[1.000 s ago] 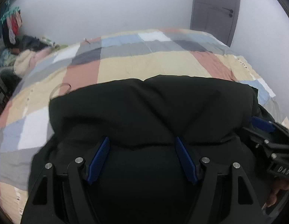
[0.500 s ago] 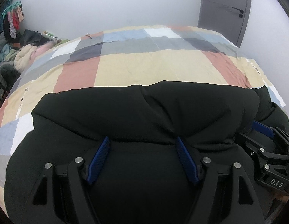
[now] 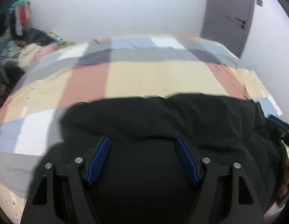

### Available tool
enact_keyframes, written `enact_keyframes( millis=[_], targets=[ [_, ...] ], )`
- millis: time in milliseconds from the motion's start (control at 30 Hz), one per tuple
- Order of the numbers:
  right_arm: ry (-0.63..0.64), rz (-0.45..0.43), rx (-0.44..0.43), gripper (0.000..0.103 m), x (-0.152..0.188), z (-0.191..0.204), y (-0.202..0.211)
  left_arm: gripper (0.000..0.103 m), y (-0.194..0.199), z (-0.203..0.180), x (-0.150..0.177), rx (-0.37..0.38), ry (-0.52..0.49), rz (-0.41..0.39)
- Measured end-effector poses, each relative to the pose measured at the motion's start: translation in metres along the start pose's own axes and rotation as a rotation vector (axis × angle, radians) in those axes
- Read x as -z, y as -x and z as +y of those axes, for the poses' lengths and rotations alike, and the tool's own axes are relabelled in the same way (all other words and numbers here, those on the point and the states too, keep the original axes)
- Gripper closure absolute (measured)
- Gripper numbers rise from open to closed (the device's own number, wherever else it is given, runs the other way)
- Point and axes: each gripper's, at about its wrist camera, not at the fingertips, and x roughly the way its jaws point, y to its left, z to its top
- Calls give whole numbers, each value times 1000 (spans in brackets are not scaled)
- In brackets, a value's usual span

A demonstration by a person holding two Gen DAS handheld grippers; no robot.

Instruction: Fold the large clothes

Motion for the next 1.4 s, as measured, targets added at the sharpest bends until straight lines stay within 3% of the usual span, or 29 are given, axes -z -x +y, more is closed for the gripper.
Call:
enact_keyframes(
  millis=[233, 333, 400, 467, 600, 700, 733, 800, 833, 867, 900, 1000, 1133, 1233, 1300, 1400],
  targets=[
    [-140, -35, 40, 30, 6, -72, 44, 29, 24, 77, -9, -31, 94, -24],
    [-218, -25, 55, 22, 13, -102, 50, 28, 23, 123, -4, -30, 188, 2],
    [-292, 14, 35, 10, 21, -122, 44, 28, 11, 147, 2, -13, 260, 58],
    [-340, 54, 43, 4, 27, -135, 35, 28, -6, 167, 12, 50, 333, 134],
    [-472, 168, -43, 4, 42, -155, 3, 28, -40, 179, 31, 211, 445, 257],
    [-528, 211, -118, 4, 45, -159, -16, 32, -51, 176, 36, 278, 493, 278],
    [-534, 217, -147, 13, 44, -156, -19, 45, -52, 173, 36, 301, 494, 280],
    [-491, 222, -150, 57, 36, -142, -21, 65, -51, 164, 30, 305, 464, 287],
    [-460, 215, -144, 68, 32, -136, -19, 81, -48, 160, 27, 302, 442, 280],
    [-421, 198, -144, 86, 24, -126, -15, 87, -42, 155, 21, 289, 405, 269],
    [-397, 182, -145, 93, 18, -120, -12, 95, -35, 149, 16, 268, 364, 248],
    [-301, 99, -96, 96, -6, -101, 9, 98, -2, 147, -1, 251, 318, 117],
    [-263, -64, -106, 97, -36, -95, 46, 99, 43, 159, -24, 263, 324, -69],
    [-204, -102, -47, 97, -50, -90, 49, 98, 54, 156, -35, 228, 278, -152],
    [-186, -113, -14, 98, -54, -90, 42, 98, 51, 149, -35, 176, 236, -175],
    [-170, -65, 42, 98, -46, -94, 17, 98, 31, 147, -25, 129, 228, -127]
  ],
)
